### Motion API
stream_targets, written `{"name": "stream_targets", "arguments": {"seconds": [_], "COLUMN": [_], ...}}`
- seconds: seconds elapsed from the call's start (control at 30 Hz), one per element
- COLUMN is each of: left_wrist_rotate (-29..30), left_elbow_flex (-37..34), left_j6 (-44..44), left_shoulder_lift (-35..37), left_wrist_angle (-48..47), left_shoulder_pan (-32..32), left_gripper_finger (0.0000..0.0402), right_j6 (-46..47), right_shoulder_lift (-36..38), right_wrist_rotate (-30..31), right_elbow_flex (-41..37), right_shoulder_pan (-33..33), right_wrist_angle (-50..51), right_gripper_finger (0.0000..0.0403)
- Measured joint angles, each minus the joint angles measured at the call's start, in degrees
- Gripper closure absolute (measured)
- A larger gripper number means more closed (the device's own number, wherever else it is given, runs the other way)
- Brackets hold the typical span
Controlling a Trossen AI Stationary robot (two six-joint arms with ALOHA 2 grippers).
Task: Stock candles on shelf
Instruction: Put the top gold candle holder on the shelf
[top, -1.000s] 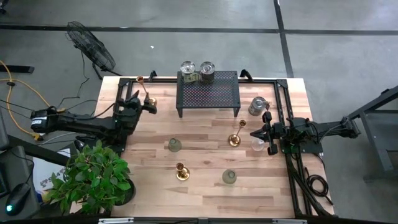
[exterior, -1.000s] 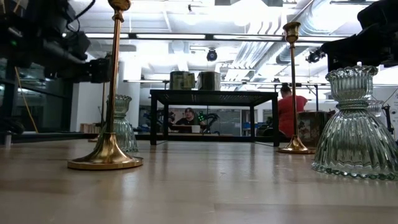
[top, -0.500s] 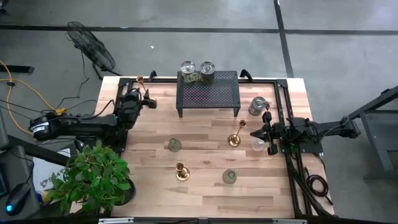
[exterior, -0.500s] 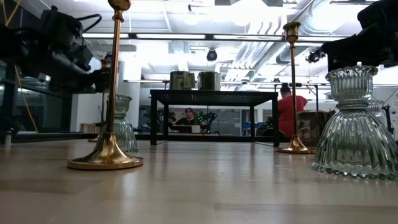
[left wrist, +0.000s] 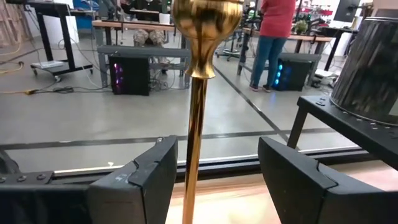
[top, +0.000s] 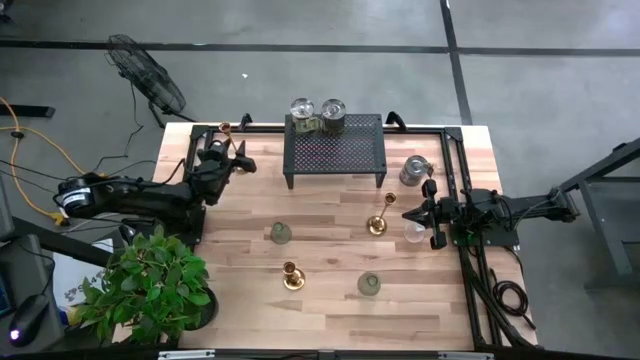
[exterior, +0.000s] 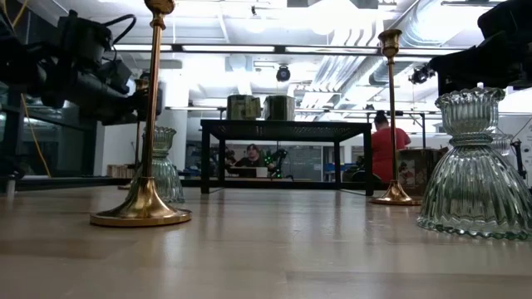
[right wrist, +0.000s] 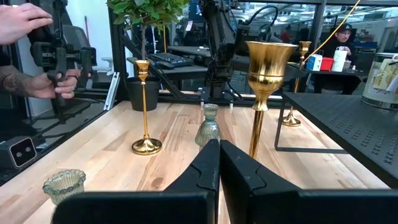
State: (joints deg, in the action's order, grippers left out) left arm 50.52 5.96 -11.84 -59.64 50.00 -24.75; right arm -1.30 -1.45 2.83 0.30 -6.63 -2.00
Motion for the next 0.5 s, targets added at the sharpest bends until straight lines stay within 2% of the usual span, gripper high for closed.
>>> {"name": "stream_targets", "arguments": {"seconds": [0.2,0.5], "left_wrist_rotate": [2.0,1.4], "left_elbow_flex": [0.0,0.0], "left_j6": [4.1,4.1], "left_shoulder_lift": [0.3,0.3], "left_wrist_angle": [2.1,2.5], "left_shoulder_pan": [0.0,0.0], "left_gripper_finger": [0.0199,0.0275], "right_j6": [0.0,0.0], "right_shoulder_lift": [0.0,0.0], "right_wrist_rotate": [0.0,0.0], "right_elbow_flex": [0.0,0.0], "right_shoulder_pan": [0.0,0.0], "right_wrist_angle": [0.0,0.0], "right_gripper_finger": [0.04,0.04]}}
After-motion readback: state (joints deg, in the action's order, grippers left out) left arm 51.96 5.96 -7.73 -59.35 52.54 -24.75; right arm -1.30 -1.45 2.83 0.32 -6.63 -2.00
